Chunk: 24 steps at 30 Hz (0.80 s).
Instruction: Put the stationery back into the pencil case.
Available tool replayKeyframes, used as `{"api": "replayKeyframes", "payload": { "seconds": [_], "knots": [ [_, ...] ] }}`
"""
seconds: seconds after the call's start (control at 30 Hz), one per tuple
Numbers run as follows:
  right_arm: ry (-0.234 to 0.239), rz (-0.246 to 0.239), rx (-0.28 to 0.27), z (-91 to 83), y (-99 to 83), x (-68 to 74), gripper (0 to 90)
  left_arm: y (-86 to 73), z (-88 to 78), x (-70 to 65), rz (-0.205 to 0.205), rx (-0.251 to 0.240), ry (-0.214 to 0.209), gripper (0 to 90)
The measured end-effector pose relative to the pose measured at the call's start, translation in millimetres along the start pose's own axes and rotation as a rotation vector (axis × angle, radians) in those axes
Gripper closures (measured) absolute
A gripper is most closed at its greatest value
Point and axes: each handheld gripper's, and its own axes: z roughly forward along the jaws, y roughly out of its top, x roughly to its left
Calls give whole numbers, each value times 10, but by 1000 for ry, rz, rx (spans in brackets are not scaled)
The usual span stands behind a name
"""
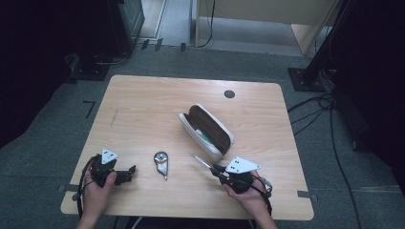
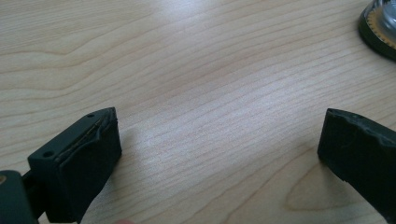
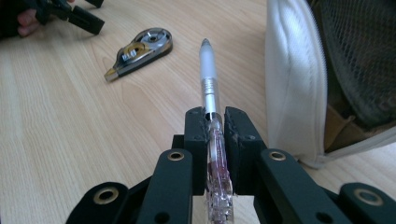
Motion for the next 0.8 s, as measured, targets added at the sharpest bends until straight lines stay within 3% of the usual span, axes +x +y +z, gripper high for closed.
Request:
{"api": "replayKeyframes", "payload": {
  "seconds": [0.8],
  "knots": [
    [-7, -11, -67, -108, 423, -36, 803, 0, 1, 0, 0, -1, 0, 0]
  ]
}}
